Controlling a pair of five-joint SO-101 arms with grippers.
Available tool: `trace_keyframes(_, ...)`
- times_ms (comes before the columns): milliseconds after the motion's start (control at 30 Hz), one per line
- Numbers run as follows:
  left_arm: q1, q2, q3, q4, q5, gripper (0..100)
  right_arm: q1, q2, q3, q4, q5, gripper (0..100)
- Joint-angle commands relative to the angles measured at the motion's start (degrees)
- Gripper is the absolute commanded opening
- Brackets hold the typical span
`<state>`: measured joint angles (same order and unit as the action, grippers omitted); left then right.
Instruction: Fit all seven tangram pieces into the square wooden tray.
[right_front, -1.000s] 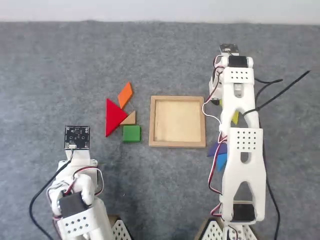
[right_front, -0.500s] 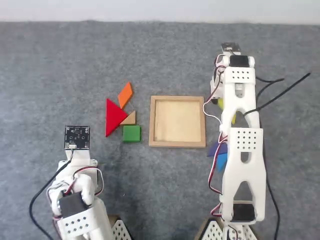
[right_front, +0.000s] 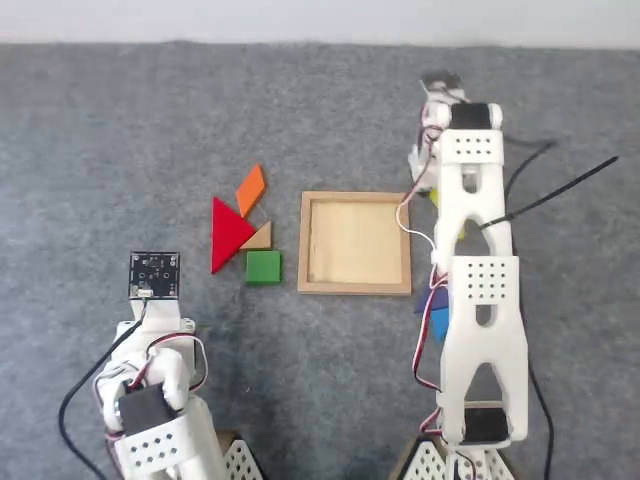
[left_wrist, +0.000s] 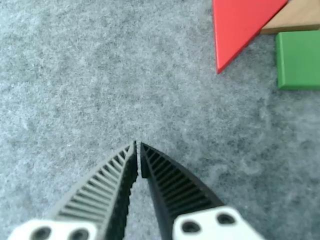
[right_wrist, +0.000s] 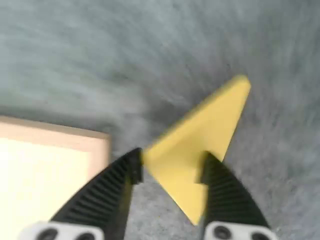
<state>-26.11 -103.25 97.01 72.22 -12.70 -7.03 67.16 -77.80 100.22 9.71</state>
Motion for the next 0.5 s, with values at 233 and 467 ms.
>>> trace_keyframes(233,-0.5,-1.1,-0.8,0.5,-0.5,1,-17.2,-9.6,-1.7,2.1,30.5,12.1)
trace_keyframes(467,-0.5,-1.1,-0.8,0.5,-0.5,1,-10.8,-8.7,-2.1,1.3,11.9,25.5)
